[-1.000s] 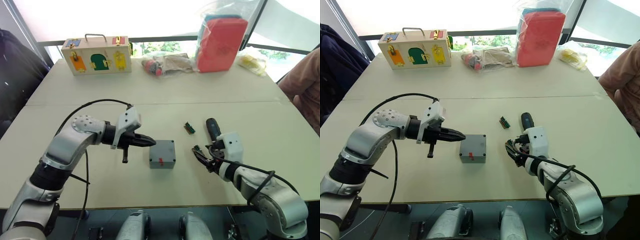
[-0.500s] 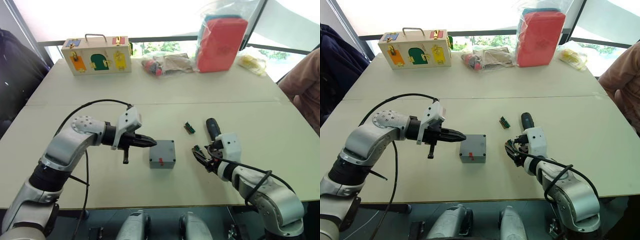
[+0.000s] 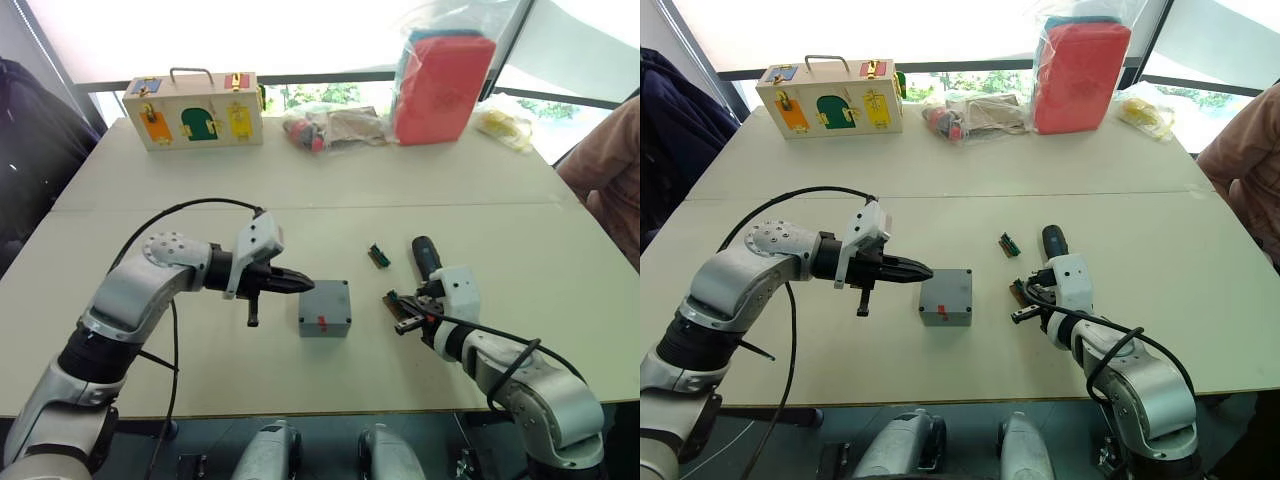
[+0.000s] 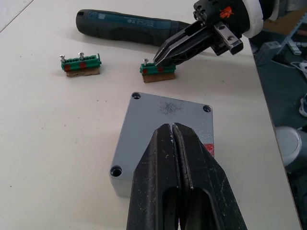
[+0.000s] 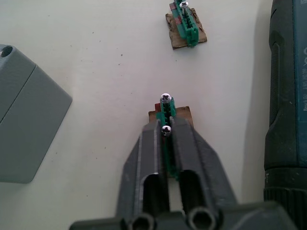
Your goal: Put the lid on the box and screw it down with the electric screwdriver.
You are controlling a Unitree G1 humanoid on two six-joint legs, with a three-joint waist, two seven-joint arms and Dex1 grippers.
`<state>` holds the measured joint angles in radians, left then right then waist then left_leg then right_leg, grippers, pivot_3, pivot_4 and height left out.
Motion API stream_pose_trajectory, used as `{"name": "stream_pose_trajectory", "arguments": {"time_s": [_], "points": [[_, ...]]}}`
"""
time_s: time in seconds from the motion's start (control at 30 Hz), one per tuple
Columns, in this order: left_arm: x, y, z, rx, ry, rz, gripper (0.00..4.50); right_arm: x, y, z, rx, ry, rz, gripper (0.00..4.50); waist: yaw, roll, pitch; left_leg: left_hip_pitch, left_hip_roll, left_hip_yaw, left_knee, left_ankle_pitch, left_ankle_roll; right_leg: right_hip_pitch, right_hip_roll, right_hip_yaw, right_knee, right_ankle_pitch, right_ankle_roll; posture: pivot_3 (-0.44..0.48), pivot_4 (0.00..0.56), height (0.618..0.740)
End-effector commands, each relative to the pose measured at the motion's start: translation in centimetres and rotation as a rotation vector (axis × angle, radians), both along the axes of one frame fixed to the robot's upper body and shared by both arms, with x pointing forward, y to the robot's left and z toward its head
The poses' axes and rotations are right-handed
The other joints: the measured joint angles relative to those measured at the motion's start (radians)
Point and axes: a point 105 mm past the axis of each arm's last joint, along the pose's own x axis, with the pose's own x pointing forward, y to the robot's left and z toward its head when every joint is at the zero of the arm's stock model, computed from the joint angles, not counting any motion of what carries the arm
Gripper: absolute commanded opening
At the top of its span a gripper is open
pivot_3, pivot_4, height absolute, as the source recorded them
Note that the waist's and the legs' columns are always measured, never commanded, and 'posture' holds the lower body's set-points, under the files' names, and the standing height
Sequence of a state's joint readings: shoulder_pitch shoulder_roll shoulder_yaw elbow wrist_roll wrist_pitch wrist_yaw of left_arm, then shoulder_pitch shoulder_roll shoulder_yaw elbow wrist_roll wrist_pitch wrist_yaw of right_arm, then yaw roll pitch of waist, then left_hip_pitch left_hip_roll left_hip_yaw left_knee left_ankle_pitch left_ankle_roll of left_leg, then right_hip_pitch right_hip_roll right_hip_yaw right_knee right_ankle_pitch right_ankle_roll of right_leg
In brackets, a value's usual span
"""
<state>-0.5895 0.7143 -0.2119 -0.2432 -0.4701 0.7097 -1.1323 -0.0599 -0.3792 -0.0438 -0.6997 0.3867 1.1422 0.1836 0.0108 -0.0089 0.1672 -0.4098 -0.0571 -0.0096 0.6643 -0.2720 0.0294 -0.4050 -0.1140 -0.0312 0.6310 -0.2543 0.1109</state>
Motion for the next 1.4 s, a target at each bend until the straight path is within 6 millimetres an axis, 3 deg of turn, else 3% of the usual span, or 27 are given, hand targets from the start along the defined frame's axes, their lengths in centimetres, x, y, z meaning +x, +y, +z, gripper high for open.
{"name": "stream_pose_trajectory", "arguments": {"time_s": [0.03,0.57,0.73,0.87,1.4], "points": [[-0.2,0.0,1.2,-0.029,-0.044,-0.008,0.00,0.2,0.1,0.9,0.003,-0.045,0.001,0.05,0.000,0.000,0.000,0.000,0.000,0.000,0.000,0.000,0.000,0.000,0.000,0.000,0.000,0.000,0.000,0.000,0.150,0.740],[1.1,1.5,1.6,-0.061,-0.021,0.053,0.00,-0.3,-0.1,4.9,0.010,-0.152,0.008,0.05,0.000,0.000,0.000,0.000,0.000,0.000,0.000,0.000,0.000,0.000,0.000,0.000,0.000,0.000,0.000,0.000,0.150,0.740],[1.0,3.1,1.3,-0.042,0.020,0.082,0.00,-0.4,3.9,7.3,0.099,-0.229,0.213,0.05,-0.008,0.000,0.000,0.000,0.000,0.000,0.000,0.000,0.000,-0.001,0.001,0.000,0.001,0.000,0.000,0.000,0.150,0.740],[0.0,4.5,0.6,-0.005,0.070,0.088,0.00,-0.2,6.0,6.3,0.089,-0.192,0.316,0.05,-0.014,0.000,0.001,0.000,0.001,0.000,-0.002,0.000,0.000,-0.001,0.001,0.000,0.001,0.000,0.000,0.000,0.150,0.740],[-1.3,4.2,-0.1,-0.016,0.094,0.132,0.00,0.7,8.1,5.9,0.121,-0.193,0.403,0.05,-0.022,0.000,0.001,0.000,0.000,0.000,-0.001,0.000,0.000,-0.001,0.000,0.001,0.001,0.000,0.000,0.000,0.150,0.740]]}}
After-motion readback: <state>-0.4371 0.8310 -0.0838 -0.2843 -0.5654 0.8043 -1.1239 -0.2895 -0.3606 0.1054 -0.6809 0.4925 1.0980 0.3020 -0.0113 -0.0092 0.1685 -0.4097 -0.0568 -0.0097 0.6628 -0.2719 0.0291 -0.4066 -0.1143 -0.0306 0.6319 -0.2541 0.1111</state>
